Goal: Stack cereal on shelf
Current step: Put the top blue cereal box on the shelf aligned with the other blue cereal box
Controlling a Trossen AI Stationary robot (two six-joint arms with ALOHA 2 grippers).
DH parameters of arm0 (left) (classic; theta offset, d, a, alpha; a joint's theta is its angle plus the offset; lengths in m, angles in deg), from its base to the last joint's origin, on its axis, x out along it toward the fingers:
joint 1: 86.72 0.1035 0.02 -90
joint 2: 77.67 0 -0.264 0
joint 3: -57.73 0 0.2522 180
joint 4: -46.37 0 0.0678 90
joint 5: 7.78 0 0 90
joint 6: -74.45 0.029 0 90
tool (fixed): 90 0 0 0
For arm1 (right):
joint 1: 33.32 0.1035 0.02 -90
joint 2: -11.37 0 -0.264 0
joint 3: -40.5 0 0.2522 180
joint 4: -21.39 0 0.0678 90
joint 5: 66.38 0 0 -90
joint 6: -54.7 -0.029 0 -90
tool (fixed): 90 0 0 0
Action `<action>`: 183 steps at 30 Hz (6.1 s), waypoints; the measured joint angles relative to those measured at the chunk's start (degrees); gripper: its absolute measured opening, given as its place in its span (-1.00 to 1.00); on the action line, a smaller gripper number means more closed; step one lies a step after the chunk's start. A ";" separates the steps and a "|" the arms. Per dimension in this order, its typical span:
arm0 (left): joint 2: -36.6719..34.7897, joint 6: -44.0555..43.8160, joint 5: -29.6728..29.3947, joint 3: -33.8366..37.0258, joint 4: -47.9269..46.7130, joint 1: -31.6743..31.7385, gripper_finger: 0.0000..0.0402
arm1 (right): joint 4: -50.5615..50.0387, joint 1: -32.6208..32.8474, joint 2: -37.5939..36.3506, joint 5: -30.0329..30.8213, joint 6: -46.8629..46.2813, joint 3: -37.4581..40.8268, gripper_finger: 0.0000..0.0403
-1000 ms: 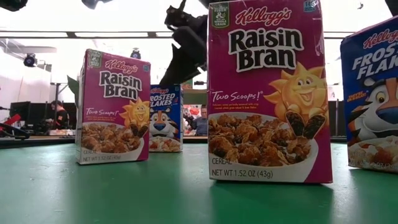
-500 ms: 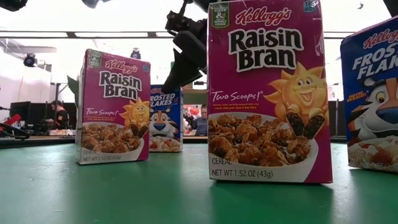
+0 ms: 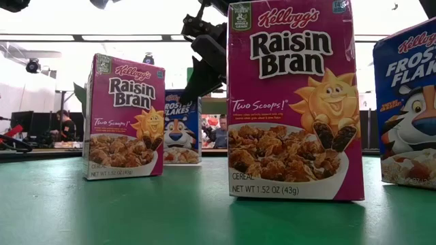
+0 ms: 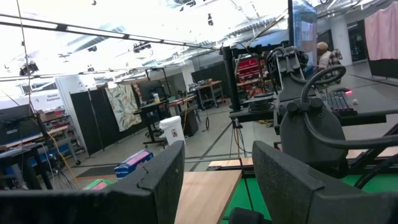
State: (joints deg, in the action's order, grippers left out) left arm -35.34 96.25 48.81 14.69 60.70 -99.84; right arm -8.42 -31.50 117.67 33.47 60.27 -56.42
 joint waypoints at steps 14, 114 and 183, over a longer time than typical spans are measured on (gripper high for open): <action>0.00 0.00 0.00 0.00 -0.01 -0.02 -0.14 | -9.28 0.02 -3.30 -1.07 -1.58 -4.90 -0.14; -0.04 0.24 -0.01 0.04 0.01 -0.01 -0.14 | -33.47 -25.68 -17.16 -14.20 14.36 -22.17 0.14; 0.02 1.28 0.00 0.04 0.01 -0.01 -0.14 | -11.56 -13.43 -13.54 22.79 19.43 1.75 -0.96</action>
State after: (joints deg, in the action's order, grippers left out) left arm -35.32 97.53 48.81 14.74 60.71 -99.85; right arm -19.98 -44.93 104.13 56.26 79.69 -54.67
